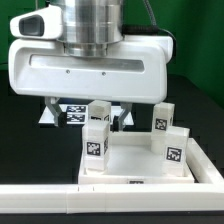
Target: Assemble square table
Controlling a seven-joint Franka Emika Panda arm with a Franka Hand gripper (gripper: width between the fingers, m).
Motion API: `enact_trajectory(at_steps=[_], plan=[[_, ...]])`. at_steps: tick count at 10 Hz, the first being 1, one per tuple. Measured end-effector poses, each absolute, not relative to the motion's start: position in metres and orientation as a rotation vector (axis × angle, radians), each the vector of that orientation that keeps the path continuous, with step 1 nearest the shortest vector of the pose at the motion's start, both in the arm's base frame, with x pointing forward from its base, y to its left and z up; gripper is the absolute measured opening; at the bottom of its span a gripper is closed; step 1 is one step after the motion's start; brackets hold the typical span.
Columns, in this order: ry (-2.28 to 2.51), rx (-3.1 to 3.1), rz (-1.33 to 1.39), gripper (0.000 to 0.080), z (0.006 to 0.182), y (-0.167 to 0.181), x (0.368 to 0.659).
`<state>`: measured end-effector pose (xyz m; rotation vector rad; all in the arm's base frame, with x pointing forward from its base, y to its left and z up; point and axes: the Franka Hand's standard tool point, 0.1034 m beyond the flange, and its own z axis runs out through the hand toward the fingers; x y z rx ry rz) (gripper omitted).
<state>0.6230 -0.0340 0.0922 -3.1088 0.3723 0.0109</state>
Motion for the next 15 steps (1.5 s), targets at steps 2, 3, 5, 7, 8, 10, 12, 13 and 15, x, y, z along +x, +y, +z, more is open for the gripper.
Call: enact_trajectory(at_steps=[2, 3, 5, 7, 8, 10, 12, 13, 15], plan=[[0.372, -3.111, 0.017, 0.0649, 0.0894, -0.0342, 0.6224], [0.372, -3.111, 0.018, 0.0649, 0.0892, -0.0340, 0.6223], [0.357, -3.117, 0.010, 0.0405, 0.0891, -0.0321, 0.6235], [0.374, -3.114, 0.009, 0.0288, 0.0895, -0.0323, 0.6237], [0.401, -3.111, 0.009, 0.0288, 0.0895, -0.0323, 0.6237], [0.451, -3.103, 0.009, 0.0288, 0.0895, -0.0322, 0.6237], [0.709, -3.052, 0.009, 0.0288, 0.0893, -0.0317, 0.6236], [0.888, -3.002, -0.003, 0.0288, 0.0892, -0.0317, 0.6236], [1.192, -2.895, -0.014, 0.0288, 0.0889, -0.0282, 0.6231]])
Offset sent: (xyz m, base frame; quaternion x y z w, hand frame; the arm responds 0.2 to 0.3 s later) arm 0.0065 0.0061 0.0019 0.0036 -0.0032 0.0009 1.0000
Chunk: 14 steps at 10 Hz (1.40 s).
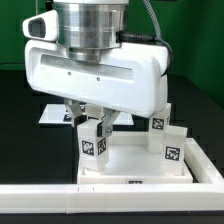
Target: Assemble square table
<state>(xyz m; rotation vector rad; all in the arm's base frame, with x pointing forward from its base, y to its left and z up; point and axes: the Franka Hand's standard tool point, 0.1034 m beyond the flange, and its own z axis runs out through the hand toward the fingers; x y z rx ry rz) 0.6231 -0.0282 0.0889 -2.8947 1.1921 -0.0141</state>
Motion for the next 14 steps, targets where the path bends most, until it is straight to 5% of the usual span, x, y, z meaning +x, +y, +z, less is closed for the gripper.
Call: enact_trajectory(at_steps=[5, 8, 10, 14], plan=[[1.969, -2.397, -0.018, 0.0289, 0.0880, -0.0202, 0.6233], [1.942, -2.420, -0.019, 0.0297, 0.0875, -0.0202, 0.6232], [1.775, -2.553, -0.020, 0.0608, 0.0899, -0.0222, 0.6274], [1.430, -2.763, -0.028, 0.0648, 0.0890, -0.0226, 0.6275]])
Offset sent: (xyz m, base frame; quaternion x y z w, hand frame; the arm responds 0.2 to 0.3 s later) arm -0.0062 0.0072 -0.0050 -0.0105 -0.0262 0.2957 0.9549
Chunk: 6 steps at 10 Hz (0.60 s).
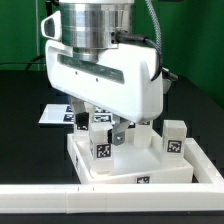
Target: Assemble square table
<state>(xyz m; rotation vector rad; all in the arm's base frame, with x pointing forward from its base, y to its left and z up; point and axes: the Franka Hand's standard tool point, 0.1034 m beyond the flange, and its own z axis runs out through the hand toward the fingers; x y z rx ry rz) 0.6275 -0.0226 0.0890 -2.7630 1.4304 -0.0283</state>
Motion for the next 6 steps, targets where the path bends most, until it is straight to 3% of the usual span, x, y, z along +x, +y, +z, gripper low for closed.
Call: enact_trajectory(at_steps=[6], plan=[[0.552, -3.096, -0.028, 0.0649, 0.0922, -0.0249, 0.6305]])
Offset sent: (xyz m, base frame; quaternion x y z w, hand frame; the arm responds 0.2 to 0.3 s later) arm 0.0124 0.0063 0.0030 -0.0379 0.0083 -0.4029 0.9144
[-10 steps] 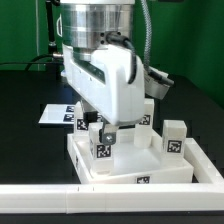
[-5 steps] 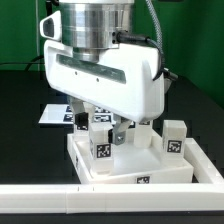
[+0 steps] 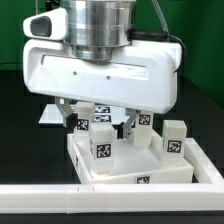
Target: Assemble square table
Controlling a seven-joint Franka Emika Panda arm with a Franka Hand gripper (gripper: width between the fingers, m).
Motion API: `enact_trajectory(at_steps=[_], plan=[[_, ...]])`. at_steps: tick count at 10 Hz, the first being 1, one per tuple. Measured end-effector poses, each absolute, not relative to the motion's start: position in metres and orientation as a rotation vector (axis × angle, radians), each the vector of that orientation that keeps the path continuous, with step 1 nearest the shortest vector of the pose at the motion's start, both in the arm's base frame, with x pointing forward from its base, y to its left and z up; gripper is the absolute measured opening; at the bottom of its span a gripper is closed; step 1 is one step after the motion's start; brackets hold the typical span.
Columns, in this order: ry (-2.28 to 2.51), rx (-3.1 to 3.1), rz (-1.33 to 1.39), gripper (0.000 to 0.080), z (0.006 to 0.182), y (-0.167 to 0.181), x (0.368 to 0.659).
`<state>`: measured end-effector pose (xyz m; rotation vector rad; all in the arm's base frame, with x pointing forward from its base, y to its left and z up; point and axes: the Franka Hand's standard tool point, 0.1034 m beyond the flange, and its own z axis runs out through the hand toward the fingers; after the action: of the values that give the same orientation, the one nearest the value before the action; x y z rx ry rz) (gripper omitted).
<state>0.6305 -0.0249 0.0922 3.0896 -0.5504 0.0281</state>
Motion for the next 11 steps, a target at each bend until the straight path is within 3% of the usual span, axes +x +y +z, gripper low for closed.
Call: enact_trajectory(at_steps=[3, 7, 8, 9, 10, 11], plan=[[-0.124, 3.128, 0.010, 0.0649, 0.0885, -0.0216, 0.6285], [0.014, 3.122, 0.033, 0.0649, 0.0847, -0.0211, 0.6267], [0.011, 3.122, 0.033, 0.0536, 0.0846, -0.0211, 0.6267], [0.010, 3.122, 0.032, 0.0364, 0.0846, -0.0211, 0.6267], [-0.021, 3.122, 0.033, 0.0364, 0.0845, -0.0210, 0.6267], [-0.035, 3.122, 0.033, 0.0288, 0.0846, -0.0210, 0.6267]])
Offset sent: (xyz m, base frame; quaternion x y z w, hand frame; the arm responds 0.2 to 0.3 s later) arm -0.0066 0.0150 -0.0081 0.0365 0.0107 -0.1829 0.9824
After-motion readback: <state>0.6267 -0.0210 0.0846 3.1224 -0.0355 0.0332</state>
